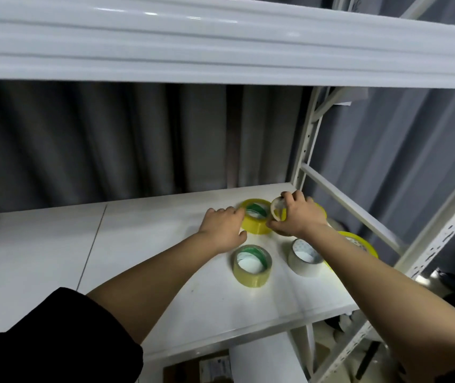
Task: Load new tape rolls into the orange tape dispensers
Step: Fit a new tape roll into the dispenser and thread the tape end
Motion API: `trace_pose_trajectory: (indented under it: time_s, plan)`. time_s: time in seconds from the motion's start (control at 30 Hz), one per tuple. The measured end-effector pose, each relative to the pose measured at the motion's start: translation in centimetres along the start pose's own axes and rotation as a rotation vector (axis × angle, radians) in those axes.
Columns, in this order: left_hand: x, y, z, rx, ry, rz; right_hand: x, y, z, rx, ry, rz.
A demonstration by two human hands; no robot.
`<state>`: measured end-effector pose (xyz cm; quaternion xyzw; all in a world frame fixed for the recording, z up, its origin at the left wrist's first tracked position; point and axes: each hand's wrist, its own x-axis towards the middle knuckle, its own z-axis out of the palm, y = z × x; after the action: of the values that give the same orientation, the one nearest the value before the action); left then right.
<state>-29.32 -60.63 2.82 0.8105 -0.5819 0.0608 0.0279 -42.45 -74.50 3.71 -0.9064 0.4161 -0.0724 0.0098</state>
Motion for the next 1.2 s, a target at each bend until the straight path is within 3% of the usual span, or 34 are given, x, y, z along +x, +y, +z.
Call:
trace_pose_trajectory:
  time_s: [0.43,0.6,0.9,1.2]
  plan:
    - [7.1,16.8,2.6,-0.075,-0.010,0.169,1.7,14.4,-2.0,-0.095,-0.004,-0.029]
    - [7.7,21.6,5.1,-0.044,-0.098,0.274,2.1,17.1,-2.2,-0.097,-0.013,-0.071]
    - [8.9,25.0,7.4,0.098,-0.183,0.315,2.3,17.8,-1.0,-0.086,-0.018,-0.138]
    - [9.2,26.3,7.9,-0.006,-0.139,0.292,2.6,18.4,-1.7,-0.008,0.014,-0.133]
